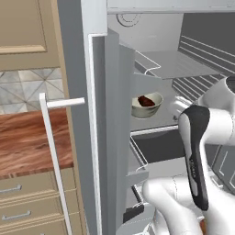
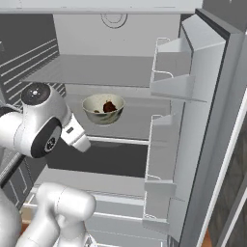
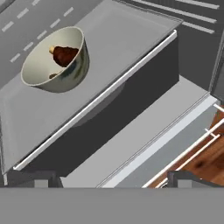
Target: Place the bowl with the lime and broccoli on the top shelf of the fridge. Place the bowl with the chicken drumstick and steak on the second highest shelf of the fridge.
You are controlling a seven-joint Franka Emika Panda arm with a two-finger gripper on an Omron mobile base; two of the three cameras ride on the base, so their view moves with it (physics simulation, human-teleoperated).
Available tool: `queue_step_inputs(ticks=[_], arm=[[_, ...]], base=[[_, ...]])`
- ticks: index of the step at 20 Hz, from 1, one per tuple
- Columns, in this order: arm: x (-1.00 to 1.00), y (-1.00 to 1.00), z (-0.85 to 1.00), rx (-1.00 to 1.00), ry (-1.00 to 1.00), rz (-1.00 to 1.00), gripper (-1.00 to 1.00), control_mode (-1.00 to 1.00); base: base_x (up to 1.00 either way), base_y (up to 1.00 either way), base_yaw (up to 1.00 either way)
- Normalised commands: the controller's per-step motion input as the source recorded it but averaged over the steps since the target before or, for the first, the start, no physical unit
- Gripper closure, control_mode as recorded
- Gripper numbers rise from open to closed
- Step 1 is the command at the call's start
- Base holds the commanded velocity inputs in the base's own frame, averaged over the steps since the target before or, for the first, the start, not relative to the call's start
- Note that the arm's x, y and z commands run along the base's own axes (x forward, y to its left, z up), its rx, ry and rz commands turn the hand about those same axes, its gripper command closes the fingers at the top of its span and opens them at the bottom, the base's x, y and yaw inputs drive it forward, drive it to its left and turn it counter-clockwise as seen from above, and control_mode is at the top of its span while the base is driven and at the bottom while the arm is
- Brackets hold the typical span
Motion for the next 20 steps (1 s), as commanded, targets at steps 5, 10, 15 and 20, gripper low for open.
queue_step_inputs(ticks=[5,10,15,20], arm=[[-0.04,0.00,0.00,0.00,0.00,0.00,-1.00,1.00],[0.00,0.00,0.00,0.00,0.00,0.00,-1.00,1.00],[0.00,0.00,0.00,0.00,0.00,0.00,-1.00,1.00],[0.00,0.00,0.00,0.00,0.00,0.00,-1.00,1.00]], base=[[-0.36,0.00,0.04],[-1.00,0.00,0.22],[-1.00,0.23,0.35],[-1.00,0.88,0.36]])
